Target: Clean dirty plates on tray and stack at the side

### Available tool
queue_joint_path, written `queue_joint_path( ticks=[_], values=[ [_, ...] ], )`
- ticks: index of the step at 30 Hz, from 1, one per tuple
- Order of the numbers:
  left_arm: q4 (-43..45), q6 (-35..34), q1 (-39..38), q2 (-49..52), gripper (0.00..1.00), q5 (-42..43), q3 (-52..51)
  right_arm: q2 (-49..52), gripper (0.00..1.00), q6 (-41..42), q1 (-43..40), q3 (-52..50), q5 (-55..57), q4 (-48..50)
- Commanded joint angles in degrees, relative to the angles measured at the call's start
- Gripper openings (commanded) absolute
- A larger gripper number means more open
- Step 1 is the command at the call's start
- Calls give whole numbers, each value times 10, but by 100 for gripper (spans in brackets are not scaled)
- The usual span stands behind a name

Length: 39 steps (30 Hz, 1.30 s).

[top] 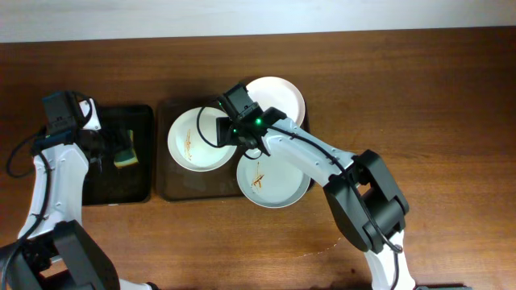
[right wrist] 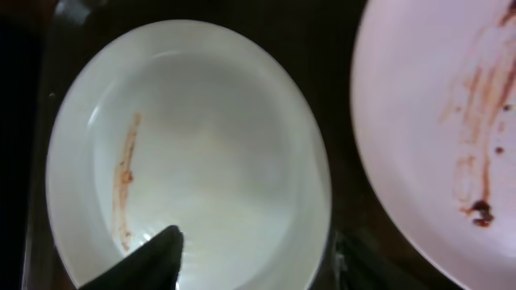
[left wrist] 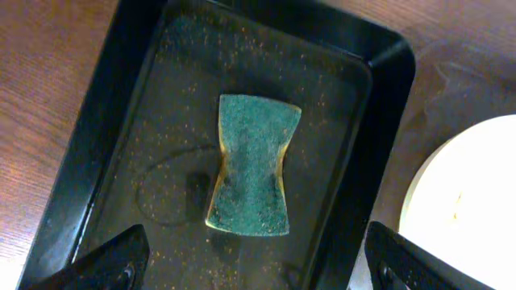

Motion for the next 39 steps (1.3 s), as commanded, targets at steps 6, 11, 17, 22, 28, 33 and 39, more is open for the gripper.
queue_joint_path(
  ticks=[6,11,17,22,28,33,39],
  values=[
    [22,-3,3,2,84,-8,9,39,43,28,-1,4,48,2],
    [39,-3,3,29,84,-8,9,62,31,33,-1,4,41,24],
    [57,-3,3,88,80,-7,9,63,5,33,-1,4,25,19],
    [100,-3,1,148,64,-7,9,63,4,19,-1,4,20,19],
    [121,-4,-2,192,2,-3,9,62,4,19,-2,5,17,19],
    [93,2,-2,166,1,80,39,61,4,19,-2,6,11,19],
    [6,64,-98,90,1,158,95,58,4,-9,-34,12,-90,14]
  ],
)
